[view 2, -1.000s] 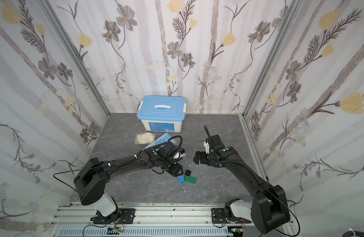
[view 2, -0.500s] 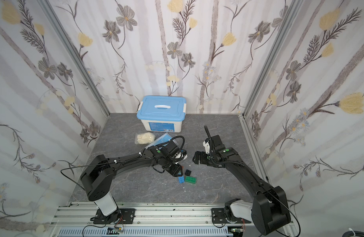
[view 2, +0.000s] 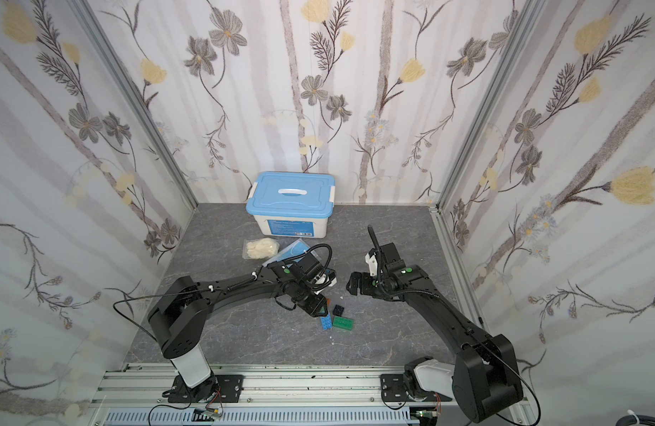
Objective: Assemble the letter f with lego
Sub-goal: Pick up the lego brick from the center of the board.
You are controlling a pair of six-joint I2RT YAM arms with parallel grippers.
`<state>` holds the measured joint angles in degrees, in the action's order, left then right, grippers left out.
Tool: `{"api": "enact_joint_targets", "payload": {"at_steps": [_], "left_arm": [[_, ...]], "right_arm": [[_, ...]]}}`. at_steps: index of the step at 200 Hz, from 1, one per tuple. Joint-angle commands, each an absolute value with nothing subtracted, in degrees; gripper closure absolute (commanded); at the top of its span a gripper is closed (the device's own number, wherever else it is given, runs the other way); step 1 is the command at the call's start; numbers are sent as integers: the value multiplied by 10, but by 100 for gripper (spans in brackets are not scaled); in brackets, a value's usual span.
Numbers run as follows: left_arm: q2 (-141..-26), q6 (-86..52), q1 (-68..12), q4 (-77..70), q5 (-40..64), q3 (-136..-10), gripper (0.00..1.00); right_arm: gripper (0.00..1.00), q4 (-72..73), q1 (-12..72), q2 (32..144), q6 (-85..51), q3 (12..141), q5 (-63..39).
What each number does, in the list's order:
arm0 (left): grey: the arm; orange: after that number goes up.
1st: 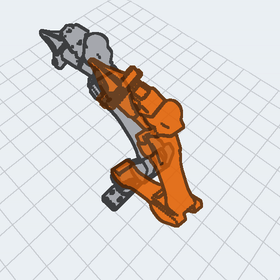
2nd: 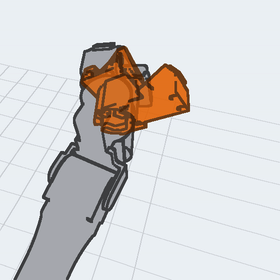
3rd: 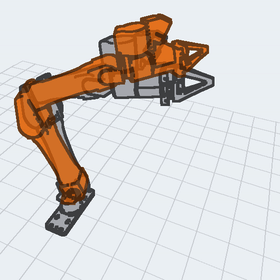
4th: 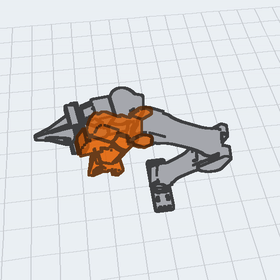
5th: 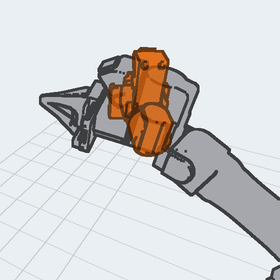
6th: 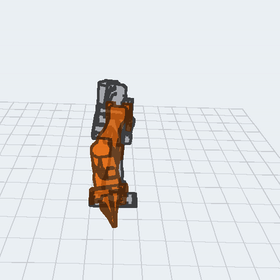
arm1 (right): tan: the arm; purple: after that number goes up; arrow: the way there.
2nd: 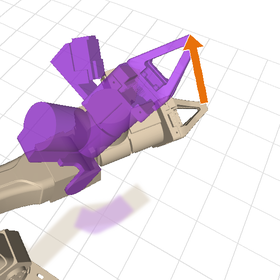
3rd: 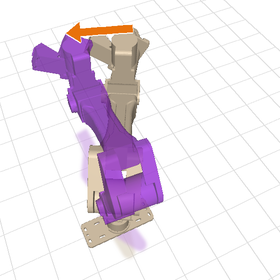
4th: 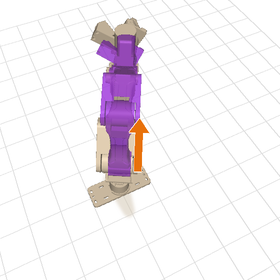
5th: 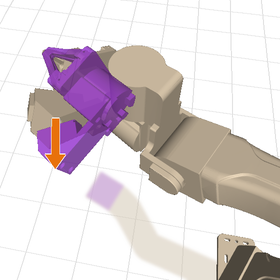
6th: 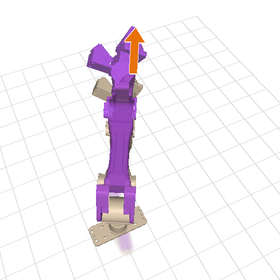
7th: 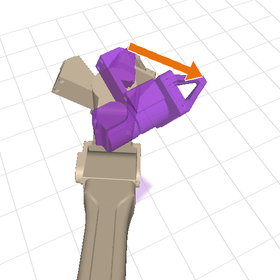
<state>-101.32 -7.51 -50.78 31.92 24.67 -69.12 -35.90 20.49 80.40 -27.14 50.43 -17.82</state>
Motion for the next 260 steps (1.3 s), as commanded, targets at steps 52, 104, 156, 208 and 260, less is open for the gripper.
{"api": "enact_joint_targets", "payload": {"at_steps": [52,104,156,208,260], "left_arm": [[-1019,-62,-506,333,266,-695,68],[-1021,-64,-504,336,272,-695,70],[-1021,-71,-500,339,273,-696,78],[-1017,-85,-493,338,278,-692,82],[-997,-113,-479,316,307,-689,80]], "right_arm": [[1,-338,204,804,-269,507,-192],[1,-336,204,804,-269,505,-193],[1,-335,204,803,-269,505,-194],[1,-333,204,801,-270,505,-194],[1,-331,205,800,-270,505,-199]]}}
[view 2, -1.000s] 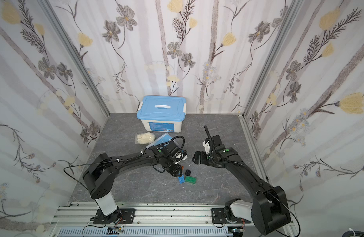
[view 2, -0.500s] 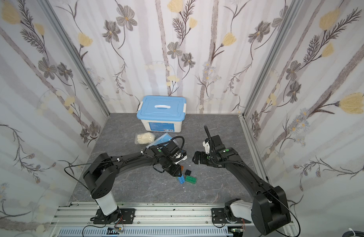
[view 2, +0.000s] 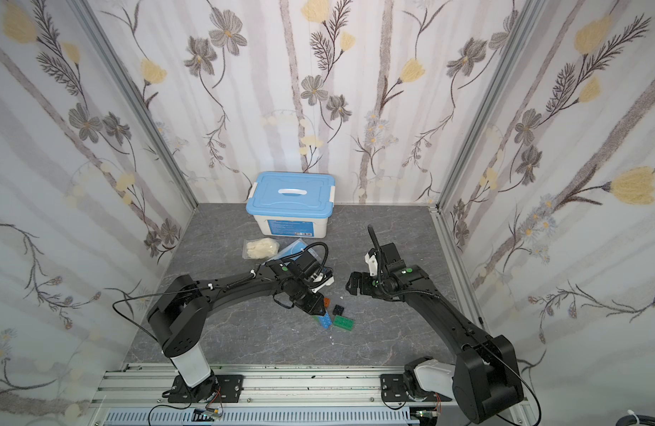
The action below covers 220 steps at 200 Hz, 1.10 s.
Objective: Assemble the letter f with lego
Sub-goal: Pick up the lego brick from the center of the board, then place the lego brick at the center of the board.
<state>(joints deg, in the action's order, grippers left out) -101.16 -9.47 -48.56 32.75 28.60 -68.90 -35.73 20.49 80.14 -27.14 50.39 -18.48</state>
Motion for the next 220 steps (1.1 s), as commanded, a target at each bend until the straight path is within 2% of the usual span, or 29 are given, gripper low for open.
{"api": "enact_joint_targets", "payload": {"at_steps": [1,50,100,166,220], "left_arm": [[-996,-113,-478,316,308,-689,80],[-954,-163,-439,291,362,-687,79],[-940,-299,-372,115,456,-651,78],[-1037,-497,-348,-186,519,-632,79],[-1115,-605,-345,-385,533,-614,78]], "right_arm": [[1,-331,204,800,-270,506,-199],[1,-331,204,799,-274,511,-180],[0,-339,195,802,-290,527,-149],[0,-361,170,792,-287,548,-145],[1,-364,145,791,-286,541,-152]]}}
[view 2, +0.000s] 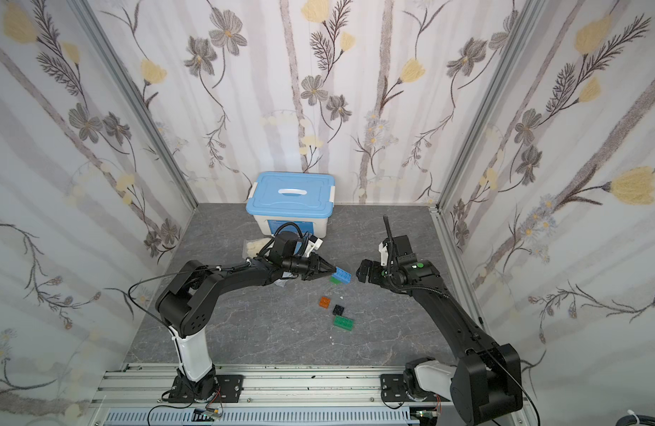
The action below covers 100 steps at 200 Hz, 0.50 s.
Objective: Assemble the letter f with lego
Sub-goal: Place the lego brick at the center of the board.
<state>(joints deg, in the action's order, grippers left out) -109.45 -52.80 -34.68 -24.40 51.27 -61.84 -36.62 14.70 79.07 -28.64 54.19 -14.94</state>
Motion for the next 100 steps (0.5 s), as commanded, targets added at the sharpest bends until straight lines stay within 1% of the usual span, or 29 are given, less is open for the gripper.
{"api": "enact_joint_targets", "payload": {"at_steps": [1,44,100], "left_arm": [[-1116,-607,-344,-388,533,-614,78],[-1164,-651,-344,-447,532,-610,78],[-1186,-649,-344,-466,530,-590,78]], "right_arm": [[1,-364,145,792,-285,541,-152],[1,-360,145,803,-286,543,-157],[1,-343,154,840,-295,546,-160]]}}
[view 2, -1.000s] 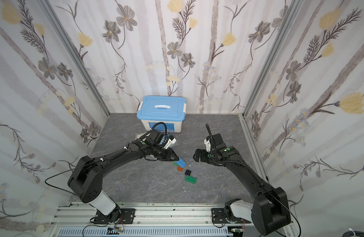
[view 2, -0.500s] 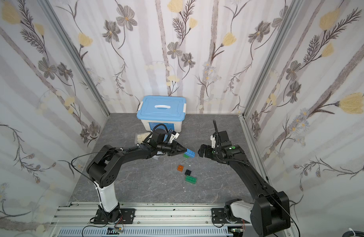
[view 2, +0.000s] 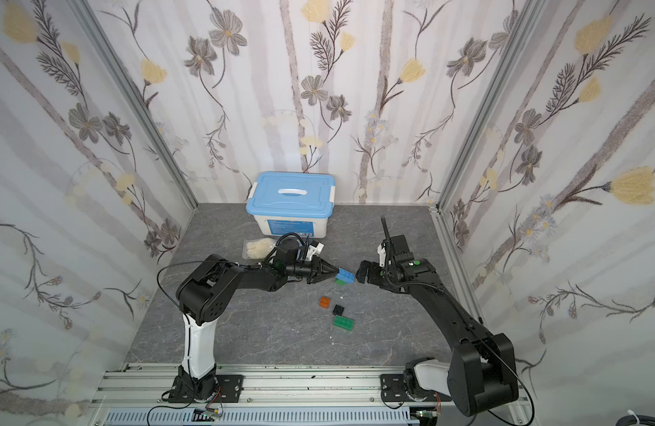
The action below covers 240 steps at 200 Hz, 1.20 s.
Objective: Assemble the letter f with lego
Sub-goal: Place the lego brick at the center of the board.
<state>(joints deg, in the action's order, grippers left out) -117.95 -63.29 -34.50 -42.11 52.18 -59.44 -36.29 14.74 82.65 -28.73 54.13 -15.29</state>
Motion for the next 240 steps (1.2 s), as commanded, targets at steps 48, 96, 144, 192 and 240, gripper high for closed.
{"api": "enact_joint_targets", "payload": {"at_steps": [48,96,144,192,240], "left_arm": [[-1204,-654,-344,-483,530,-586,78],[-1214,-659,-342,-498,530,-578,78],[-1215,-665,-334,-517,531,-566,78],[-1219,-668,-331,-528,533,-559,77],[-1220,-669,-328,-532,536,-557,77]], "right_arm": [[1,-328,174,878,-303,563,-159],[1,-315,195,944,-307,598,-160],[2,-311,217,994,-310,629,-153],[3,-306,223,1027,-310,641,-151],[5,-305,228,1061,-311,656,-146]]}}
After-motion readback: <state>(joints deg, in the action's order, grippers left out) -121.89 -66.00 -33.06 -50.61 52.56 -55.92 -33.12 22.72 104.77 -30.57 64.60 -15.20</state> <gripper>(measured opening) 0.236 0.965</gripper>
